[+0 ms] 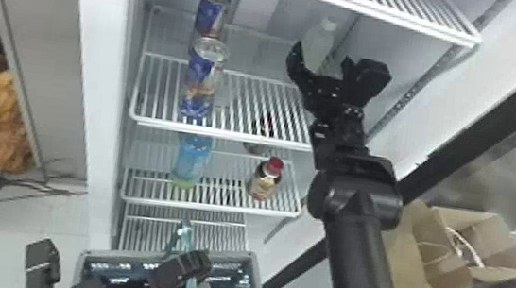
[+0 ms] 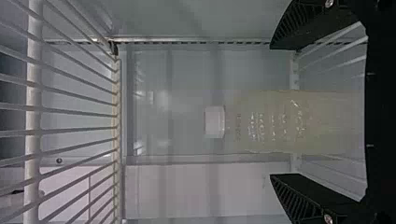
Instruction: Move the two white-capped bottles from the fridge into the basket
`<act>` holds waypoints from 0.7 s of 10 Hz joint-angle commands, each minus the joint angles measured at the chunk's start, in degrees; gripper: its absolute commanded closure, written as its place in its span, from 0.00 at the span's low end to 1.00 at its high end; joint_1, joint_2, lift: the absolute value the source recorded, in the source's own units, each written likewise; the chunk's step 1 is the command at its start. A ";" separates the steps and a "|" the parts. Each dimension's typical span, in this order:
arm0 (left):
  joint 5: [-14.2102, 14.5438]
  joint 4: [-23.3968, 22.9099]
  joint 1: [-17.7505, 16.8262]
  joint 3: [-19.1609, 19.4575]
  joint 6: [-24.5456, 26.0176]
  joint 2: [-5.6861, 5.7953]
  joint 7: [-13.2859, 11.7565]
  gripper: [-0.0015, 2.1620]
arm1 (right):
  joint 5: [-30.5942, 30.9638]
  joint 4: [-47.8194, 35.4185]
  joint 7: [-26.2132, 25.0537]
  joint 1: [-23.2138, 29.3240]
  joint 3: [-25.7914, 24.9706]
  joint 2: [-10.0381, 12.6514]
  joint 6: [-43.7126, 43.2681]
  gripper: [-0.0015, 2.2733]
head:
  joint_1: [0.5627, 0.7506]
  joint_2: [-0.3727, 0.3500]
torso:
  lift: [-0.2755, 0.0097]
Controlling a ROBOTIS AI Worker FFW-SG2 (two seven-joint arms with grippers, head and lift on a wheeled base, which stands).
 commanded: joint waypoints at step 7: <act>0.00 0.00 -0.21 -0.12 0.00 0.00 0.13 0.54 | 0.13 5.11 -0.78 -3.95 1.25 -0.19 0.84 0.05 | 0.70 0.03 | 0.97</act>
